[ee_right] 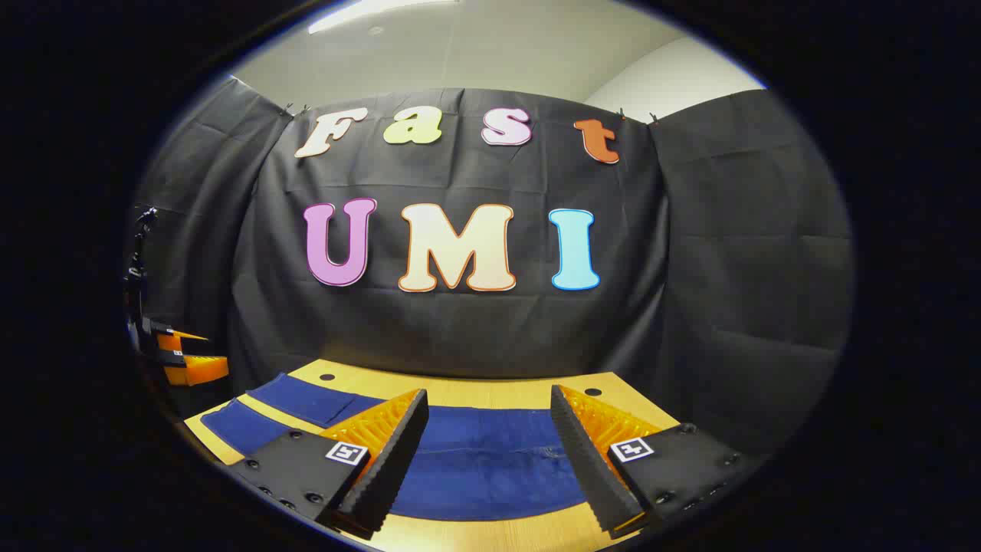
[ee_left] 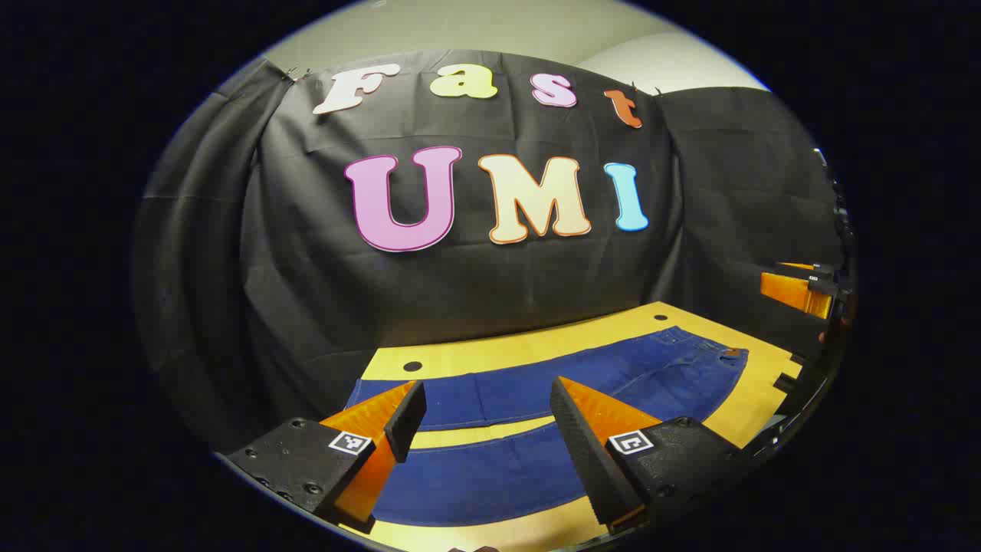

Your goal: Grasp the waist and the cuffs of the jeans and fold them to make the two legs overlap; first hold the waist and fold one-third of the jeans toward the cuffs, then hold the cuffs and fold the remaining one-third in the same direction to finish folding.

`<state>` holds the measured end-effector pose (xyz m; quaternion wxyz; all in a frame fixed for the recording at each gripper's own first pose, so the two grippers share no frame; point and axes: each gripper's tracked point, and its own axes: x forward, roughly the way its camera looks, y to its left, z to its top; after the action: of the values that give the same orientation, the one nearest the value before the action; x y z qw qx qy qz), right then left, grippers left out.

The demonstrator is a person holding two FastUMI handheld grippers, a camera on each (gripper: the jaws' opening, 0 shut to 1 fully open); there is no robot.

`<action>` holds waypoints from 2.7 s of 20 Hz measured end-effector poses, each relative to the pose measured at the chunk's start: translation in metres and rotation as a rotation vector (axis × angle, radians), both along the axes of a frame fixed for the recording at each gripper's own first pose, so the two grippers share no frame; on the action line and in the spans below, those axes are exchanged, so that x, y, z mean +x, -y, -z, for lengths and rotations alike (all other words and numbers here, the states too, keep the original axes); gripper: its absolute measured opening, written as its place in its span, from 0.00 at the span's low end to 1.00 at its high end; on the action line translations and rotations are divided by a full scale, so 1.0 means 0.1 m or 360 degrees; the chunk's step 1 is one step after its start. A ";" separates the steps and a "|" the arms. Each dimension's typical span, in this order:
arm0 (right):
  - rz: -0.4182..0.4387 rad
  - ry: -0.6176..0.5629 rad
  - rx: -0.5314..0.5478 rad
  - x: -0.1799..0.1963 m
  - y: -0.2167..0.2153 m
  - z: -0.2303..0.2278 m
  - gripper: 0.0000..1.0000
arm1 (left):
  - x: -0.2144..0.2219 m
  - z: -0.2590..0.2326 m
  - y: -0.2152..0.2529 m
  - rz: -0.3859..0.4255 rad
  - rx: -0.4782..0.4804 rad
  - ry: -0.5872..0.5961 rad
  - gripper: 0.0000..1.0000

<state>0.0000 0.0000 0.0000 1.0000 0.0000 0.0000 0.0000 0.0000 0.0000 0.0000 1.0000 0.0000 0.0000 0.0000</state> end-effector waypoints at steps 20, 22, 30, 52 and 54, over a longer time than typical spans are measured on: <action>-0.0193 -0.0260 -0.0090 -0.04 -0.39 0.53 0.99 | -0.22 1.84 0.00 0.0750 0.0382 -0.0841 0.97; -0.0188 -0.0294 -0.0111 -0.06 -0.37 0.61 0.99 | -0.23 2.08 -0.08 0.0777 0.0439 -0.0967 0.97; -0.0116 -0.0382 -0.0075 -0.06 -0.22 0.78 0.99 | -0.20 2.59 -0.18 0.0823 0.0593 -0.1251 0.91; -0.0486 -0.0766 -0.0301 0.02 -0.34 1.49 0.99 | -0.31 2.72 -0.24 0.1151 0.0681 -0.1465 0.00; -0.0577 -0.0865 -0.0437 0.05 -0.23 1.65 1.00 | -0.36 2.71 -0.27 0.1161 0.0701 -0.1498 0.00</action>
<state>0.0048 0.0232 -0.1650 0.9378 -0.1345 0.2662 0.1776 -0.0358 0.0271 -0.2712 0.8053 0.2056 0.4396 -0.3407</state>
